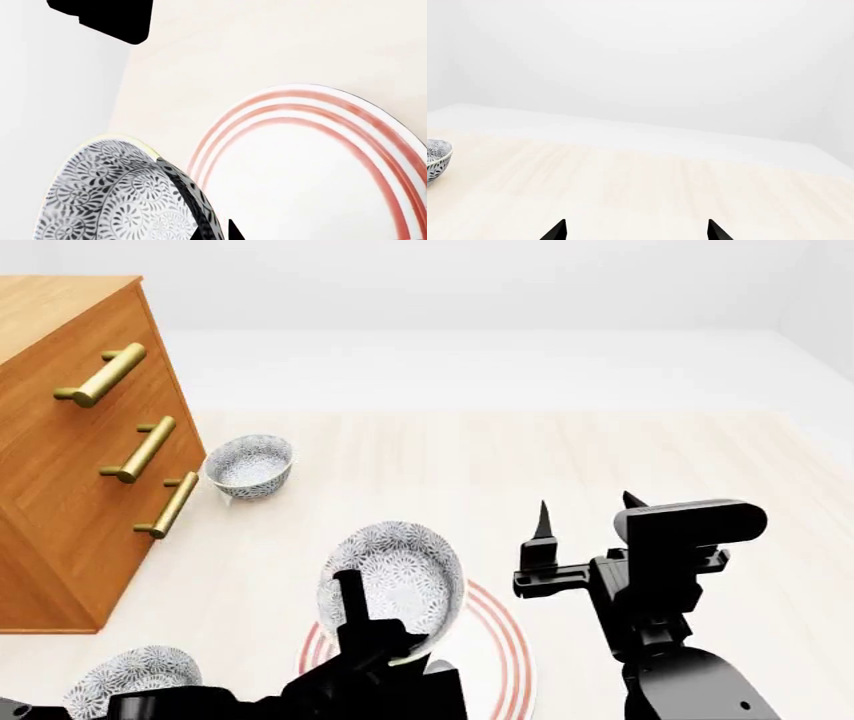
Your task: Put the bowl in the middle on the plate.
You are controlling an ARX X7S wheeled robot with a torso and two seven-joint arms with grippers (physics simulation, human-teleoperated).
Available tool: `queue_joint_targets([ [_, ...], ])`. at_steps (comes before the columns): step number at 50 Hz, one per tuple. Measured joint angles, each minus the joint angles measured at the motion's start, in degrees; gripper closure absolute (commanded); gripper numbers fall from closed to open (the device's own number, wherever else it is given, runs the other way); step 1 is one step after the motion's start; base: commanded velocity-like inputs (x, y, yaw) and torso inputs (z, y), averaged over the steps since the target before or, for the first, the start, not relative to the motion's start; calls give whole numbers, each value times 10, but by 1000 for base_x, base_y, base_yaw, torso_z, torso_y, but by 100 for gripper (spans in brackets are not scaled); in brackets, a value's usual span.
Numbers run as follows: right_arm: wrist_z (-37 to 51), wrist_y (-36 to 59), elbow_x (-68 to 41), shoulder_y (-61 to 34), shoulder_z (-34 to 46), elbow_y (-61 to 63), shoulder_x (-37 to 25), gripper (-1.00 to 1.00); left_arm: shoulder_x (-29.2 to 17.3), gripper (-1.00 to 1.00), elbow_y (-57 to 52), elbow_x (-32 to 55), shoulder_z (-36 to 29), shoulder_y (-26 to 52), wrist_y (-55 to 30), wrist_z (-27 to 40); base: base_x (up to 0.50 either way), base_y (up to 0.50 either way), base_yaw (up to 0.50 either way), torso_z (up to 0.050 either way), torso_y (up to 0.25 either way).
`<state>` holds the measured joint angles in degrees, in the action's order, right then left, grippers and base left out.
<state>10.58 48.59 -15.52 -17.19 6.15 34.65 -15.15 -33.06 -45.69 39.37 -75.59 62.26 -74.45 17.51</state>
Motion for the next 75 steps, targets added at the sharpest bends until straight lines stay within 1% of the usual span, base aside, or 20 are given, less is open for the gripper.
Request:
queue_joint_targets([
  [14, 3, -1, -3, 0, 3, 1, -2, -100, 16, 100, 48, -25, -34, 5, 28, -12, 0, 0, 0, 0, 1],
  [44, 9, -2, -9, -1, 6, 1, -7, -100, 31, 100, 141, -71, -100, -5, 100, -45, 0, 0, 0, 0, 0],
  [75, 16, -4, -15, -2, 11, -1, -11, -100, 41, 100, 194, -91, -134, -19, 136, -63, 0, 0, 0, 0, 0],
])
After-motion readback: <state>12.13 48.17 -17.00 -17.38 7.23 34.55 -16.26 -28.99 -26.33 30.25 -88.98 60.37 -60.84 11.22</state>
